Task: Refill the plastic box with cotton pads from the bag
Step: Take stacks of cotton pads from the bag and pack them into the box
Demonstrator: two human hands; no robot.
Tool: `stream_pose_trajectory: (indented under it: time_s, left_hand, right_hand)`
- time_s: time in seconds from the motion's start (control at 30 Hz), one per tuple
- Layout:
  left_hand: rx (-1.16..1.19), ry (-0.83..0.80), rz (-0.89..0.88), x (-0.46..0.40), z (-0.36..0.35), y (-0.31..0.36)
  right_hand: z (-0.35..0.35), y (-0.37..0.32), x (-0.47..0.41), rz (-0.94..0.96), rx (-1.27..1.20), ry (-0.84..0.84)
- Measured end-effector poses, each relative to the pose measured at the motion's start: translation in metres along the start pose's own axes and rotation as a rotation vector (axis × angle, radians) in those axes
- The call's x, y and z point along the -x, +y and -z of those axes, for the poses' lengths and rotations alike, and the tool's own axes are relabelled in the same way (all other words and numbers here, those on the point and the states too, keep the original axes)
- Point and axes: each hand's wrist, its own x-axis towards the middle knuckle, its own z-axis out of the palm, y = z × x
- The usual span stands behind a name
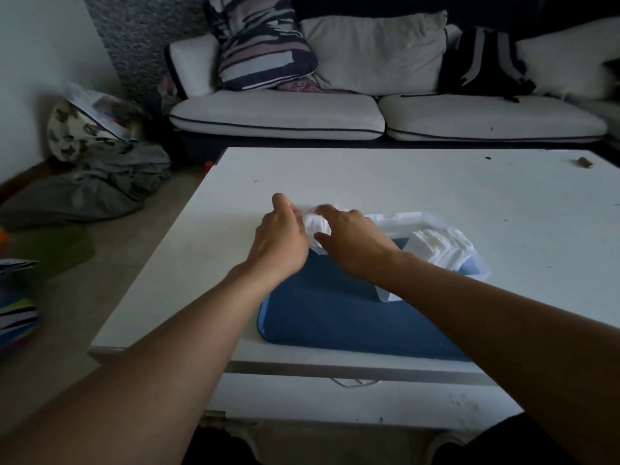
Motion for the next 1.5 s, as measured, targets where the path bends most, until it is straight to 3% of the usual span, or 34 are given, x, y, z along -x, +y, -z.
stream_pose_trajectory:
  time_s: [0.37, 0.6, 0.77, 0.9, 1.0, 1.13, 1.27, 1.37, 1.43, 1.5]
  left_hand:
    - [0.06, 0.061, -0.03, 0.0, -0.003, 0.006]
    - [0.125, 0.006, 0.007, -0.002, -0.007, 0.002]
    - [0.284, -0.148, 0.211, -0.005, -0.003, -0.001]
    - [0.512, -0.189, 0.399, -0.006, -0.002, -0.003]
    - [0.46, -0.195, 0.412, -0.011, -0.007, -0.014]
    - [0.323, -0.302, 0.331, -0.014, -0.012, -0.029]
    - [0.246, -0.459, 0.357, -0.006, 0.002, -0.018]
    - [0.169, -0.383, 0.332, -0.001, 0.016, -0.002]
    - [0.351, -0.259, 0.302, 0.002, 0.014, 0.012]
    - [0.737, -0.187, 0.372, 0.004, 0.003, 0.03]
  right_hand:
    - [-0.003, -0.005, -0.01, -0.055, -0.063, 0.022]
    - [0.005, -0.004, -0.002, -0.154, -0.094, 0.043]
    - [0.009, -0.003, 0.0, -0.179, -0.135, -0.038]
    - [0.023, -0.01, 0.012, -0.196, -0.335, -0.227]
    - [0.038, -0.01, 0.023, -0.159, -0.497, -0.355]
    - [0.064, 0.01, 0.03, -0.188, -0.801, -0.288]
    - [0.072, 0.043, 0.035, -0.438, -0.953, -0.235]
    - [0.068, 0.055, 0.037, -0.555, -1.049, -0.223]
    - [0.066, 0.051, 0.036, -0.573, -1.119, -0.159]
    - [0.062, 0.04, 0.032, -0.559, -1.2, -0.125]
